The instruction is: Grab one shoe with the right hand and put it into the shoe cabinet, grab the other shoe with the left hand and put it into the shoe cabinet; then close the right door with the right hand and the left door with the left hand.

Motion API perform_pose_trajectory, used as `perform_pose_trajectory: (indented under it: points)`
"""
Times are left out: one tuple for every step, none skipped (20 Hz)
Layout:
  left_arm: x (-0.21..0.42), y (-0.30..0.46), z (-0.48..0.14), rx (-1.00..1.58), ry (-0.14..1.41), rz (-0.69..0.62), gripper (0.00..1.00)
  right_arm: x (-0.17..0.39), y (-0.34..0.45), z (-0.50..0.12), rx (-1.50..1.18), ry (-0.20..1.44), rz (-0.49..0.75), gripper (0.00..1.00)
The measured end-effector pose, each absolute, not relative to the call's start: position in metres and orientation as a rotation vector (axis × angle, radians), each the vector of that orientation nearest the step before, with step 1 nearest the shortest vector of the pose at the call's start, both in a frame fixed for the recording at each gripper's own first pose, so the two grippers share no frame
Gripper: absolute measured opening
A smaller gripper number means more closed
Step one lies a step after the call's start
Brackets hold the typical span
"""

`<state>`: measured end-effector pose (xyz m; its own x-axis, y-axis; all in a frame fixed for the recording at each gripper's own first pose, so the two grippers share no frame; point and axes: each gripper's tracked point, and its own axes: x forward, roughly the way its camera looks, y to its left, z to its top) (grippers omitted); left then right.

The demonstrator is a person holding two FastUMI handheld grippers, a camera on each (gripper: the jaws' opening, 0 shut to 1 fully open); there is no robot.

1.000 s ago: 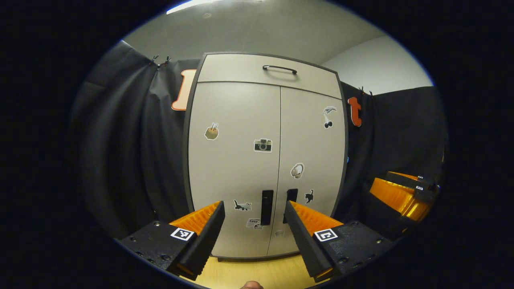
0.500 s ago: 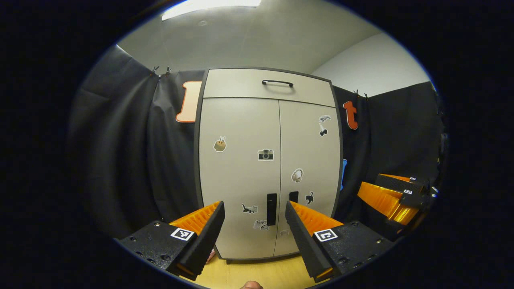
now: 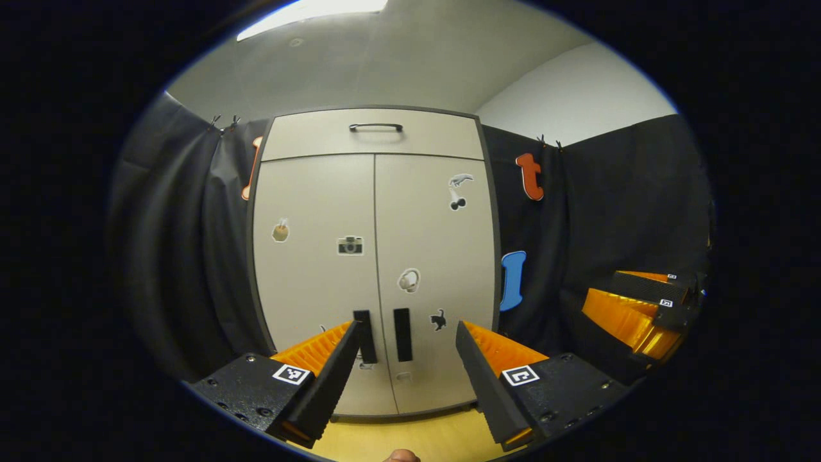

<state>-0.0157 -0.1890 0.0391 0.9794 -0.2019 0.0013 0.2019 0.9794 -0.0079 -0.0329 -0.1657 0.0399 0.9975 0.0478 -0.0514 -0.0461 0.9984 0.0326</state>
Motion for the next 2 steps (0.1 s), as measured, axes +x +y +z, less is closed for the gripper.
perform_pose_trajectory:
  points:
    - [-0.015,-0.211,0.039,-0.018,-0.008,-0.198,0.93,-0.033,-0.186,0.039,0.022,0.05,0.05,0.87]
    - [-0.011,-0.229,0.039,-0.029,-0.018,-0.194,0.93,-0.03,-0.208,0.039,0.011,0.046,0.048,0.87]
